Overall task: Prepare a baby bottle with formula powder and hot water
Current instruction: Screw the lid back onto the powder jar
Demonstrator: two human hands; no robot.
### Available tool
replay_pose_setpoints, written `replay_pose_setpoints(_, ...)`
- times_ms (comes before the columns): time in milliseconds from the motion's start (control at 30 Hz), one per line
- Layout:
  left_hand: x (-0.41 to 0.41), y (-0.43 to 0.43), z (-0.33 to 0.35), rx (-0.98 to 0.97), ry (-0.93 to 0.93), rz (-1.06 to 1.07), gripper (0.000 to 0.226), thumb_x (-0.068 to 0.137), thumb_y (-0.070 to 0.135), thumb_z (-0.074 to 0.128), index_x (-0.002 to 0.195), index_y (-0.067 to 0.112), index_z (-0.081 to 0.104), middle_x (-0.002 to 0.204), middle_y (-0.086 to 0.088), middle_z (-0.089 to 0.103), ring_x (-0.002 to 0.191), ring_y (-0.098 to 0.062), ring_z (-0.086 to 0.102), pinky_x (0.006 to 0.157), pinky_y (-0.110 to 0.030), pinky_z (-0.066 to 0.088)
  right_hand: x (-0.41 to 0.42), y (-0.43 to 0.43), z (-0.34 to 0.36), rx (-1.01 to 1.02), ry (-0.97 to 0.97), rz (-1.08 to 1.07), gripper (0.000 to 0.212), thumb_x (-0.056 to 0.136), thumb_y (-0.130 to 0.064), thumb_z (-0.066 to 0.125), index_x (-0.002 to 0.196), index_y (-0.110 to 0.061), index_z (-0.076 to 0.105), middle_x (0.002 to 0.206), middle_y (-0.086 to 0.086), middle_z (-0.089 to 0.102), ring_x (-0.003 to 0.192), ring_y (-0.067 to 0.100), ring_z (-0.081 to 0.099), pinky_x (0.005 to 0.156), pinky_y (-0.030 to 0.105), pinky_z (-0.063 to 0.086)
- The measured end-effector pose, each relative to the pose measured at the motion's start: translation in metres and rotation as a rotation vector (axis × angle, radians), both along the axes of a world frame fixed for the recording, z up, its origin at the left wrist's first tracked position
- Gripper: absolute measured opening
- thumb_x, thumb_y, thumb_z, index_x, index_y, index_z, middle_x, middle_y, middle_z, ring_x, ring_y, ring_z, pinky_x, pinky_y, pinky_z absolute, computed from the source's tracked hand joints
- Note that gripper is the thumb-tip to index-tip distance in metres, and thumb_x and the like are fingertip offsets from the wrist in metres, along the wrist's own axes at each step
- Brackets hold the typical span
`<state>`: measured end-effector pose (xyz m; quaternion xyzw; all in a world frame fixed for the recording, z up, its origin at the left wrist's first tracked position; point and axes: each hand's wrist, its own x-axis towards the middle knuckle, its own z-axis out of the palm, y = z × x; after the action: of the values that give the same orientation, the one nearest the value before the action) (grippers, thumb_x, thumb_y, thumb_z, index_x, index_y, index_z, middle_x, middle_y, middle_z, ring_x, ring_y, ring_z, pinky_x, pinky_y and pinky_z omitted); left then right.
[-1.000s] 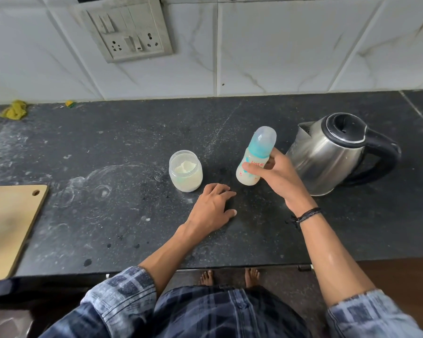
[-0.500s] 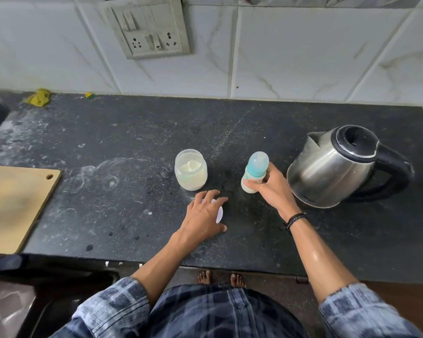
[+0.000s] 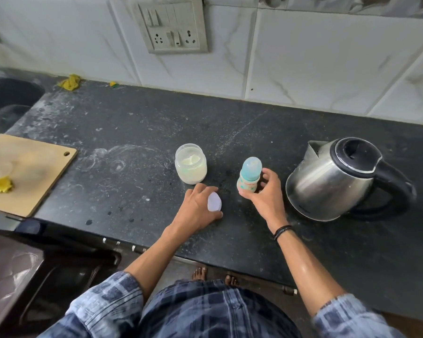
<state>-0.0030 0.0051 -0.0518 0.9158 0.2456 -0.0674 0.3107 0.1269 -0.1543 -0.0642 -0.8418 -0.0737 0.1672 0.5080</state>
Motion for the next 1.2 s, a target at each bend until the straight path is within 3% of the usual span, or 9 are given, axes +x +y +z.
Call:
replay_pose_setpoints(133,0.003,-0.004,0.013,-0.159,-0.073,0.186,0.072,0.081,0.047,0.080,0.143,0.027,0.051,0.146,-0.002,0.045,0.131,-0.027,0.046,0.111,-0.043,0.041,-0.041,-0.009,-0.005,0.106,-0.073,-0.216,0.035,0.080,-0.009,0.079,0.107,-0.020,0.060,0.093,-0.001,0.067,0.079,0.016,0.065,0.084,0.046,0.056)
replay_pose_setpoints(233,0.002,-0.008,0.020,-0.225,-0.138,0.294,0.068,0.082,0.049,0.080,0.140,0.024,0.053,0.143,-0.003,0.048,0.126,-0.023,0.052,0.108,-0.044,0.045,-0.060,-0.008,-0.010,0.136,-0.083,-0.177,0.025,0.083,-0.006,0.073,0.097,-0.021,0.060,0.080,-0.006,0.064,0.071,0.009,0.061,0.079,0.042,0.053)
replay_pose_setpoints(367,-0.003,-0.013,0.020,-0.241,-0.188,0.352,0.065,0.081,0.053,0.078,0.135,0.025,0.054,0.139,0.001,0.050,0.120,-0.020,0.055,0.103,-0.048,0.050,-0.054,-0.003,-0.013,0.155,-0.171,-0.177,0.045,0.080,-0.003,0.076,0.112,-0.025,0.053,0.105,-0.001,0.057,0.078,0.010,0.061,0.077,0.028,0.051)
replay_pose_setpoints(500,-0.011,-0.011,0.017,-0.245,-0.158,0.353,0.065,0.081,0.054,0.077,0.135,0.027,0.053,0.140,0.001,0.048,0.119,-0.021,0.056,0.101,-0.049,0.051,-0.039,0.000,-0.022,0.107,-0.161,-0.149,0.062,0.080,-0.009,0.082,0.133,-0.015,0.052,0.124,0.000,0.051,0.093,0.014,0.060,0.077,0.013,0.046)
replay_pose_setpoints(700,-0.019,0.005,0.015,-0.287,-0.137,0.320,0.064,0.081,0.050,0.079,0.135,0.028,0.053,0.137,0.001,0.048,0.119,-0.022,0.055,0.104,-0.048,0.049,-0.020,0.013,-0.026,0.088,-0.174,-0.161,0.051,0.083,-0.011,0.082,0.128,-0.013,0.059,0.127,0.006,0.058,0.095,0.014,0.065,0.069,0.001,0.046)
replay_pose_setpoints(800,-0.021,0.017,0.016,-0.295,-0.127,0.279,0.063,0.082,0.048,0.079,0.135,0.027,0.053,0.138,0.001,0.048,0.120,-0.021,0.054,0.105,-0.046,0.048,-0.019,0.023,-0.028,0.080,-0.178,-0.174,0.052,0.082,-0.012,0.083,0.129,-0.014,0.059,0.128,0.005,0.057,0.096,0.012,0.064,0.073,0.009,0.051)
replay_pose_setpoints(900,-0.022,0.028,0.018,-0.302,-0.115,0.237,0.063,0.082,0.049,0.079,0.135,0.028,0.053,0.137,0.002,0.047,0.120,-0.020,0.054,0.104,-0.044,0.048,-0.022,0.029,-0.029,0.082,-0.165,-0.226,0.053,0.081,-0.013,0.083,0.128,-0.016,0.058,0.125,0.002,0.055,0.096,0.014,0.065,0.083,0.030,0.058)
replay_pose_setpoints(1067,-0.022,0.040,0.020,-0.395,-0.159,0.186,0.062,0.077,0.057,0.078,0.129,0.033,0.055,0.131,0.008,0.052,0.112,-0.016,0.060,0.097,-0.041,0.054,-0.063,0.038,-0.024,0.131,-0.191,-0.425,0.038,0.081,-0.009,0.079,0.112,-0.016,0.059,0.105,0.002,0.055,0.076,0.017,0.058,0.081,0.044,0.054)
replay_pose_setpoints(1200,-0.023,0.047,0.030,-0.610,-0.248,0.227,0.049,0.082,0.051,0.079,0.124,0.034,0.060,0.121,0.010,0.061,0.100,-0.009,0.067,0.086,-0.030,0.055,-0.103,0.054,-0.009,0.332,0.030,-0.186,0.021,0.091,-0.017,0.075,0.110,-0.023,0.067,0.103,0.004,0.068,0.089,0.019,0.066,0.079,0.039,0.059)
